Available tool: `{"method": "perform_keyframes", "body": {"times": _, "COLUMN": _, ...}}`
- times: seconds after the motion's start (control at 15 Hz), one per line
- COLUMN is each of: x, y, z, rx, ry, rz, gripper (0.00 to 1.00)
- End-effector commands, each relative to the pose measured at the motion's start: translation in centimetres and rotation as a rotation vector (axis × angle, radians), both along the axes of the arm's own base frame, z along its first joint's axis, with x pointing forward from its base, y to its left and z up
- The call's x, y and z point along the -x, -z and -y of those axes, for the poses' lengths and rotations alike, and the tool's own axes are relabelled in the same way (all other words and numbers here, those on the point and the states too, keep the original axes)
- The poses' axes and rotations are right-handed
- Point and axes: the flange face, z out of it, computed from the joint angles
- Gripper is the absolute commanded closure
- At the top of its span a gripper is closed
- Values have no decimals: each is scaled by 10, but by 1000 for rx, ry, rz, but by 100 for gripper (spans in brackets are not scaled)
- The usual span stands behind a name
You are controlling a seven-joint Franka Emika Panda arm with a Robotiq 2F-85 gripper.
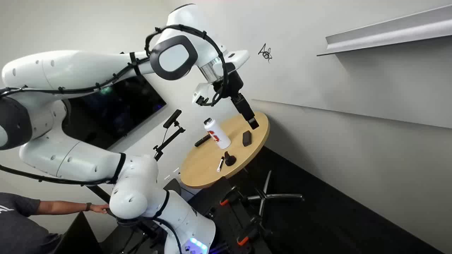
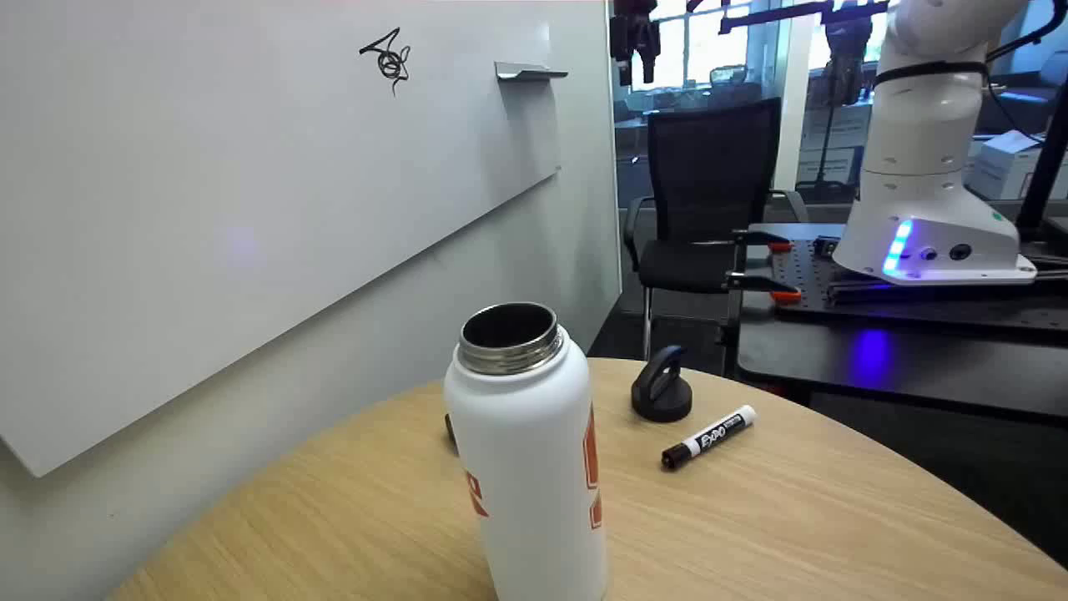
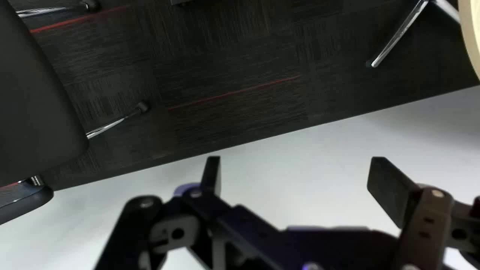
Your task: Cover the white flask with the black lid
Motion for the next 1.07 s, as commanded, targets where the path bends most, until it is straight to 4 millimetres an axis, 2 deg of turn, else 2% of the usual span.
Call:
{"method": "perform_keyframes", "body": {"times": 0.0, "x": 0, "y": 0, "z": 0, "rx": 0, "ry": 0, "rz": -1, "gripper": 0}}
{"method": "perform_keyframes", "body": {"times": 0.2, "x": 0, "y": 0, "z": 0, "rx": 0, "ry": 0, "rz": -1, "gripper": 0}}
{"method": "perform_keyframes", "body": {"times": 0.27, "x": -3, "y": -1, "z": -2, "rx": -2, "ry": -10, "rz": 1, "gripper": 15}}
{"method": "perform_keyframes", "body": {"times": 0.33, "x": -6, "y": -3, "z": -11, "rx": 9, "ry": -37, "rz": 18, "gripper": 8}}
{"method": "perform_keyframes", "body": {"times": 0.4, "x": -7, "y": -4, "z": -22, "rx": 18, "ry": -77, "rz": 29, "gripper": 6}}
{"method": "perform_keyframes", "body": {"times": 0.53, "x": -8, "y": -8, "z": -58, "rx": 71, "ry": -198, "rz": 39, "gripper": 0}}
{"method": "perform_keyframes", "body": {"times": 0.73, "x": -7, "y": -8, "z": -124, "rx": 121, "ry": -354, "rz": 24, "gripper": 0}}
{"method": "perform_keyframes", "body": {"times": 1.0, "x": 10, "y": 8, "z": -205, "rx": 155, "ry": -595, "rz": 2, "gripper": 0}}
